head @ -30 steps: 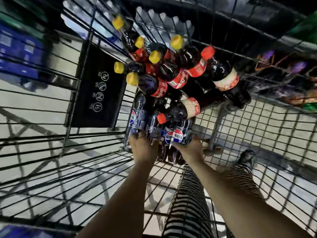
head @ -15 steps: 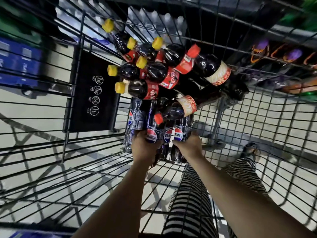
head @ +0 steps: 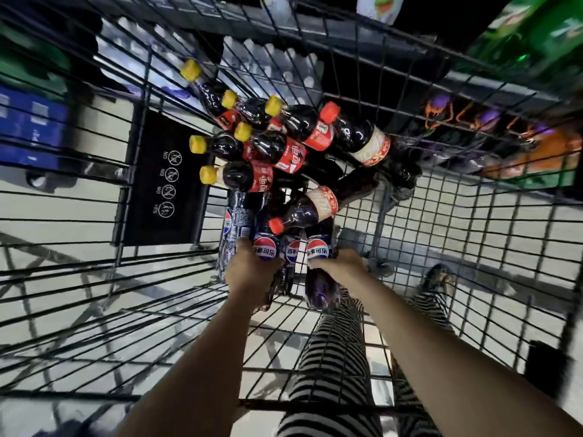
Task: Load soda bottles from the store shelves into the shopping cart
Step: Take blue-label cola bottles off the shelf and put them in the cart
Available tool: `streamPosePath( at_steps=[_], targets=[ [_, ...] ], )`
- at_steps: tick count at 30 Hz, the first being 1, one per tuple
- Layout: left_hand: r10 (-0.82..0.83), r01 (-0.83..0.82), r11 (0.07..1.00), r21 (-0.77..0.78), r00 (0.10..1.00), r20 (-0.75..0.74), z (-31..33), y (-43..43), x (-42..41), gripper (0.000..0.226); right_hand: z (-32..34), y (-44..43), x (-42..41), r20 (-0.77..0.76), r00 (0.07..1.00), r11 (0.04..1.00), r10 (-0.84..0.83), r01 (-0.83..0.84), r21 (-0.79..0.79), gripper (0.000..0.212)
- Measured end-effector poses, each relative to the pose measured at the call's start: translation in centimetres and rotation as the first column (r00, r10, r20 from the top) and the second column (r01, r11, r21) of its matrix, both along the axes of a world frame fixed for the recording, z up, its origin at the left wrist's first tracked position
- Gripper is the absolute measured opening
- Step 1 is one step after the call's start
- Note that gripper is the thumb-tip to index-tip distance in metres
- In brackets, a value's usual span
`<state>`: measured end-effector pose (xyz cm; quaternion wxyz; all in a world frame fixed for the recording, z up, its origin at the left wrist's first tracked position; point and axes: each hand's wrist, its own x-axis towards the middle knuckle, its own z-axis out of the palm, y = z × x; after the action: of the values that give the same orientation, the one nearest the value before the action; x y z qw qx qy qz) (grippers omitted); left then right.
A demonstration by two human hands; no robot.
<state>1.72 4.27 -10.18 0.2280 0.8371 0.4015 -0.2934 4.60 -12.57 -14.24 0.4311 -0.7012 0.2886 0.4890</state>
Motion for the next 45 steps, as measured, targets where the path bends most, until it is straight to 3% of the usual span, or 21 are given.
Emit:
streamPosePath(
  at_steps=[3, 7, 12, 16, 19, 22, 27, 28, 30, 31, 32, 35, 45],
  targets=[
    [0.07, -0.07, 0.998, -0.001, 0.998, -0.003, 2.5, 0.5, 0.3, 0.068, 3.3, -1.5, 0.4, -0.111, 0.994, 0.996, -0.021, 0.031, 0.088, 0.042],
    [0.107, -0.105, 0.994, 0.038, 0.993, -0.043, 6.8, 1.7, 0.0, 0.068, 7.5, -3.5, 0.2, -0.166, 0.985, 0.994, -0.037, 0.054, 0.095, 0.04],
    [0.105, -0.109, 0.993, 0.035, 0.991, 0.083, 12.3, 0.4, -0.1, 0.066, 12.8, -6.3, 0.2, -0.189, 0.975, 0.98, -0.114, 0.142, 0.143, 0.053],
    [0.116, -0.105, 0.993, -0.054, 0.959, 0.26, 16.2, -2.7, 0.8, 0.053, 17.3, -8.9, 1.7, -0.072, 0.984, 0.968, -0.163, 0.174, 0.181, 0.068],
    [0.115, -0.075, 0.99, -0.119, 0.916, 0.384, 19.2, -5.8, 2.0, 0.051, 21.3, -11.5, 2.8, 0.009, 0.974, 0.945, -0.227, 0.218, 0.245, 0.044],
    [0.115, -0.032, 0.984, -0.173, 0.858, 0.5, 21.5, -9.5, 3.6, 0.06, 24.8, -14.6, 3.7, 0.079, 0.953, 0.924, -0.293, 0.261, 0.28, 0.044],
    [0.049, 0.117, 0.967, -0.227, 0.788, 0.613, 24.9, -17.0, 6.2, 0.064, 28.8, -20.8, 5.3, 0.246, 0.871, 0.884, -0.425, 0.34, 0.321, 0.075],
    [0.03, 0.152, 0.961, -0.233, 0.777, 0.629, 25.2, -18.6, 6.7, 0.064, 29.8, -22.1, 5.3, 0.27, 0.852, 0.871, -0.449, 0.35, 0.344, 0.066],
    [-0.012, 0.215, 0.95, -0.225, 0.749, 0.662, 26.5, -22.0, 7.4, 0.06, 31.4, -25.1, 5.3, 0.338, 0.804, 0.851, -0.49, 0.357, 0.386, 0.023],
    [-0.024, 0.241, 0.943, -0.228, 0.736, 0.676, 27.1, -23.7, 7.8, 0.058, 32.1, -26.8, 5.3, 0.367, 0.775, 0.842, -0.514, 0.375, 0.387, 0.011],
    [-0.027, 0.266, 0.934, -0.239, 0.72, 0.694, 27.7, -25.4, 8.3, 0.058, 32.8, -28.4, 5.3, 0.405, 0.744, 0.836, -0.532, 0.385, 0.391, 0.011],
    [-0.05, 0.333, 0.909, -0.25, 0.685, 0.727, 29.6, -29.9, 10.0, 0.063, 34.9, -32.9, 5.9, 0.516, 0.671, 0.843, -0.533, 0.364, 0.397, 0.039],
    [-0.079, 0.43, 0.881, -0.198, 0.547, 0.834, 35.0, -42.2, 18.8, 0.068, 39.5, -44.0, 12.6, 0.709, 0.532, 0.885, -0.463, 0.315, 0.342, 0.03]
  ],
)
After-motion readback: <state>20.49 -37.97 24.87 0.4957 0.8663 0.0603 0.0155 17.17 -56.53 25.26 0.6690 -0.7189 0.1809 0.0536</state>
